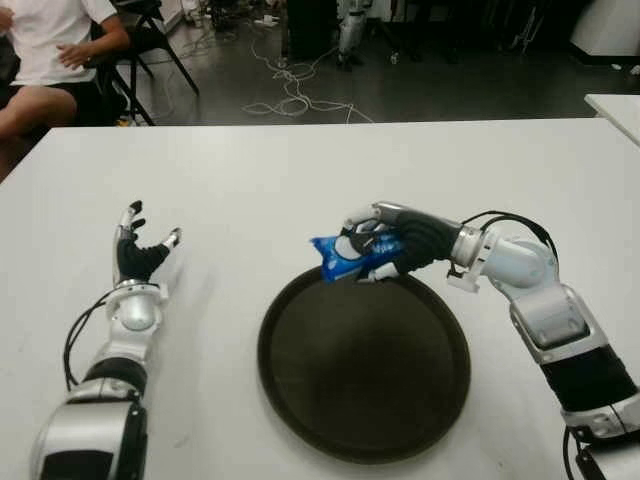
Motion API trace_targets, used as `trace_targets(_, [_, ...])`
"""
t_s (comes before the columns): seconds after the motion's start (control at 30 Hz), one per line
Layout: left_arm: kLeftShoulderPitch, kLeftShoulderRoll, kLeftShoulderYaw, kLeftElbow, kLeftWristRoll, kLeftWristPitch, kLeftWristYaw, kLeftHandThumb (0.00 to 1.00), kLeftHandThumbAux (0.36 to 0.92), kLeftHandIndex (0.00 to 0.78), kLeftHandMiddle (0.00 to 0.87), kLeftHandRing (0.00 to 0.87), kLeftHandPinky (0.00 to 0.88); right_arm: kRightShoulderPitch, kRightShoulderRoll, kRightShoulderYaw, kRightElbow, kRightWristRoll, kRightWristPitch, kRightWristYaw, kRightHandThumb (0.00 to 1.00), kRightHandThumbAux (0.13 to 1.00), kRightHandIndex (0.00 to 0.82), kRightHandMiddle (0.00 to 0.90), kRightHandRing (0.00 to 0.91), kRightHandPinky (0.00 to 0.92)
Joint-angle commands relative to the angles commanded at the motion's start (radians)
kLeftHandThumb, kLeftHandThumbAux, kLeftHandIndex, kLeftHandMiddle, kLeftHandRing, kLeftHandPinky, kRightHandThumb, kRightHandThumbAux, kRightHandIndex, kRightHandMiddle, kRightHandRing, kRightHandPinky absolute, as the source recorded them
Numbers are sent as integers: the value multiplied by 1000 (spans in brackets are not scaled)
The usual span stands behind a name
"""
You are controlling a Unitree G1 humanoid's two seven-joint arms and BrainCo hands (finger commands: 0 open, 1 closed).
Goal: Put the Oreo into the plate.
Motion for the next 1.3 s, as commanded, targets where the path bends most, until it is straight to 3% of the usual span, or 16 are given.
trace_targets(0.33, [0, 2, -2, 0, 0, 6, -7, 20, 750, 75, 120, 112, 108, -8, -12, 17, 36, -95, -44, -63, 235, 852, 768, 870, 888, 897])
trace_targets(0.7, [0, 3, -4, -1, 2, -4, -1, 24, 769, 84, 133, 127, 116, -15, -14, 21, 69, -141, -57, -91, 217, 865, 759, 868, 890, 898])
trace_targets(1.3, [-2, -1, 0, 0, -3, -1, 1, 26, 776, 72, 125, 118, 108, -30, -39, 31, 84, -152, -68, -73, 217, 874, 796, 878, 896, 909])
